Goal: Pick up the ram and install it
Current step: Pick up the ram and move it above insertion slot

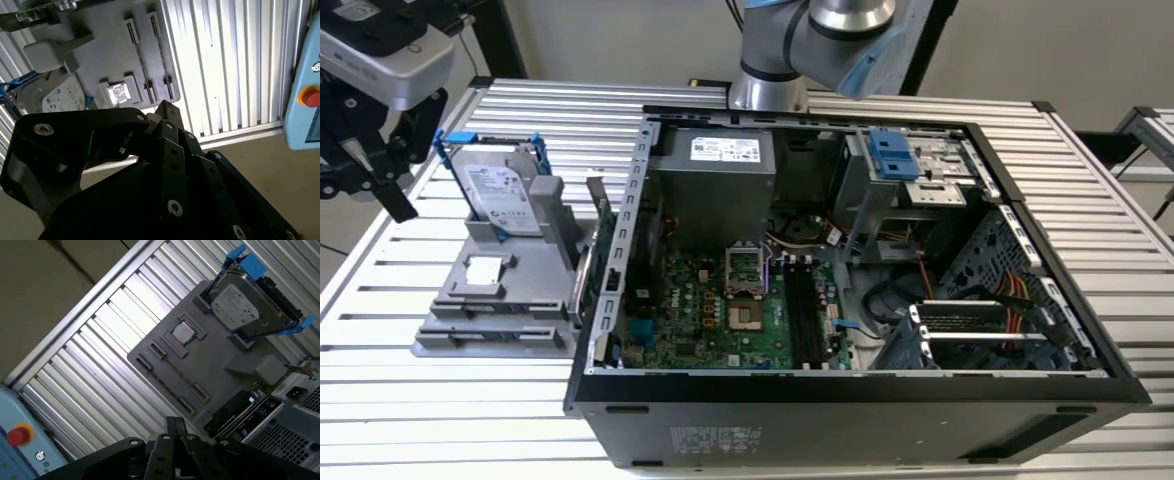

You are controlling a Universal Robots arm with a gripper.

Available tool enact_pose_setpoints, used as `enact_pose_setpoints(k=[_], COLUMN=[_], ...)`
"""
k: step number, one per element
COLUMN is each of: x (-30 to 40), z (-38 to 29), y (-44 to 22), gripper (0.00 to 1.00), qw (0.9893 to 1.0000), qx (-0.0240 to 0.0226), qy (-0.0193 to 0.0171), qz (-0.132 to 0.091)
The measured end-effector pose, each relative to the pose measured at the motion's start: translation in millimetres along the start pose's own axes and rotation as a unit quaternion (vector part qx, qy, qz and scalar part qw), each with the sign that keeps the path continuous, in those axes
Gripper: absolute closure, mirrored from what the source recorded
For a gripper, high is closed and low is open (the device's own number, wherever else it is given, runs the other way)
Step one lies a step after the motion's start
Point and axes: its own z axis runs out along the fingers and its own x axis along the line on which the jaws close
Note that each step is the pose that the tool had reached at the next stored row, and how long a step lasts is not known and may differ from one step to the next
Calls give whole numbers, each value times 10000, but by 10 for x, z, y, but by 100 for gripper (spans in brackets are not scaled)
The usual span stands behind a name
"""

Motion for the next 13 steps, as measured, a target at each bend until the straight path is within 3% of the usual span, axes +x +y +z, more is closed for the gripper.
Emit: enact_pose_setpoints(k=[13], x=[0], z=[0], y=[0], gripper=[100], qw=[9996], qx=[9], qy=[17], qz=[-264])
